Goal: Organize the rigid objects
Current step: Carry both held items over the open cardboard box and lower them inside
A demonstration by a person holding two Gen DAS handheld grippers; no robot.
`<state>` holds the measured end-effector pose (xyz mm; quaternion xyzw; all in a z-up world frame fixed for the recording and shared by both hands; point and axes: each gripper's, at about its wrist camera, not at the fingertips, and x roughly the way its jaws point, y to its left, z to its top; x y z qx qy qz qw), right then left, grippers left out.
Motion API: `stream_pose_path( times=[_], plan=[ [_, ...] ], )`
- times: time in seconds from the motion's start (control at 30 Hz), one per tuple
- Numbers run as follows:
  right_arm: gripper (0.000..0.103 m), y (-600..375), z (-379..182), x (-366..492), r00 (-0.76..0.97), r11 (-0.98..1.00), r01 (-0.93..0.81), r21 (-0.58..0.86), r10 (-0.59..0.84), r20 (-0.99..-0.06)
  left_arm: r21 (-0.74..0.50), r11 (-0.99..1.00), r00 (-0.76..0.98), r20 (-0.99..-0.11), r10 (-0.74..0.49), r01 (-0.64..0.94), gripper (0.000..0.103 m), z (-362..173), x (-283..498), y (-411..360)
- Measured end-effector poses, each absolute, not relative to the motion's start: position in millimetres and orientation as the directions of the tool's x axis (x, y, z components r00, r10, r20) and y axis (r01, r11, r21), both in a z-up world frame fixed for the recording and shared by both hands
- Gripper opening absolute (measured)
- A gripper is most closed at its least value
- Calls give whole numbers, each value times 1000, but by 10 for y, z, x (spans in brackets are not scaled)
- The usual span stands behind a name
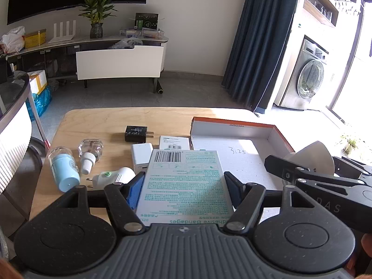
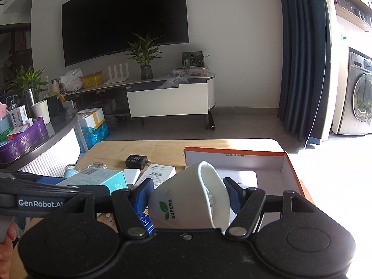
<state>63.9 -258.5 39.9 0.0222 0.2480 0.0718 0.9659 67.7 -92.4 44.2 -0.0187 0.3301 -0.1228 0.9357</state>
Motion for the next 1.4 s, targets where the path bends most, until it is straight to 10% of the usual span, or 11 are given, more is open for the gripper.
stream_pose_path(
  times=[1.4],
  plan=[
    [79,-3391,569,897,887,995,8,100,39,-460,-121,932,695,-635,-337,341,72,528,1116,-1774]
  ],
)
